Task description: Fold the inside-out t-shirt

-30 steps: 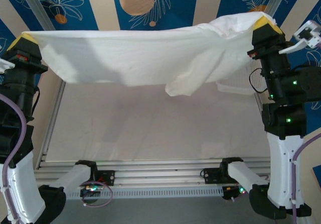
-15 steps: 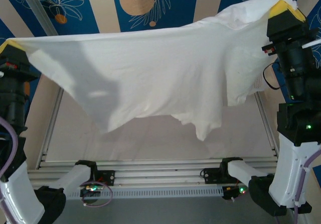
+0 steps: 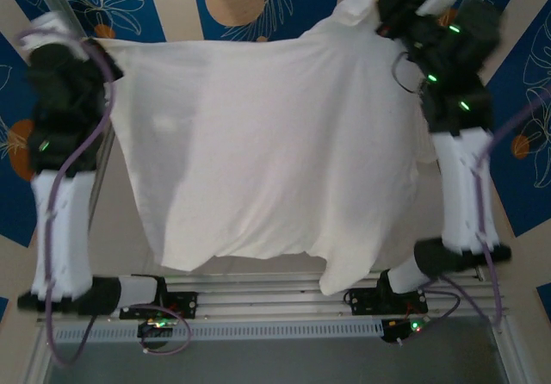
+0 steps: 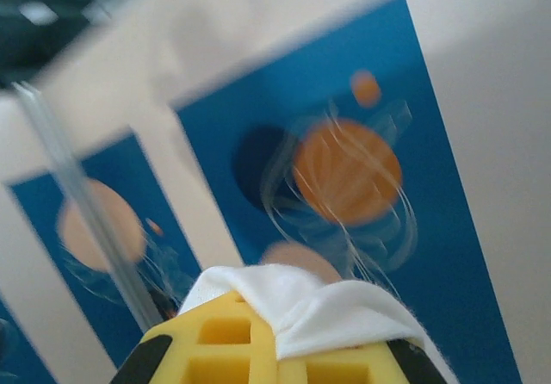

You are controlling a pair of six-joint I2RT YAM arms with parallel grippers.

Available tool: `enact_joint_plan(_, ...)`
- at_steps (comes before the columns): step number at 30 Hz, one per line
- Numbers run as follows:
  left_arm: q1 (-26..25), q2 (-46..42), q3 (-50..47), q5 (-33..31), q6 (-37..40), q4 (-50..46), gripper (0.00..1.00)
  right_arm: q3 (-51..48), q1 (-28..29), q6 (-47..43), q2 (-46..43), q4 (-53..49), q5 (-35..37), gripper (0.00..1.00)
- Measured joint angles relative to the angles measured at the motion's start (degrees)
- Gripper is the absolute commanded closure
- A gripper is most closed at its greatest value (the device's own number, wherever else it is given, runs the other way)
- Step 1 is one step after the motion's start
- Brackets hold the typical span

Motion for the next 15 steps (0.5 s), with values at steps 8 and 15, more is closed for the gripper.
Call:
enact_joint_plan(8,6.14,30.4,-3.85,6.29,-2.54,4.42,0.45,16.48,0.52,-5.99,36.04,-15.39,1.64,0.36)
enact_joint_plan(15,8.72,31.01,-2.36,13.84,-3.17,2.71,0.41,49.09,-2.21,-9.77,52.46,-37.44,-4.37,0.33)
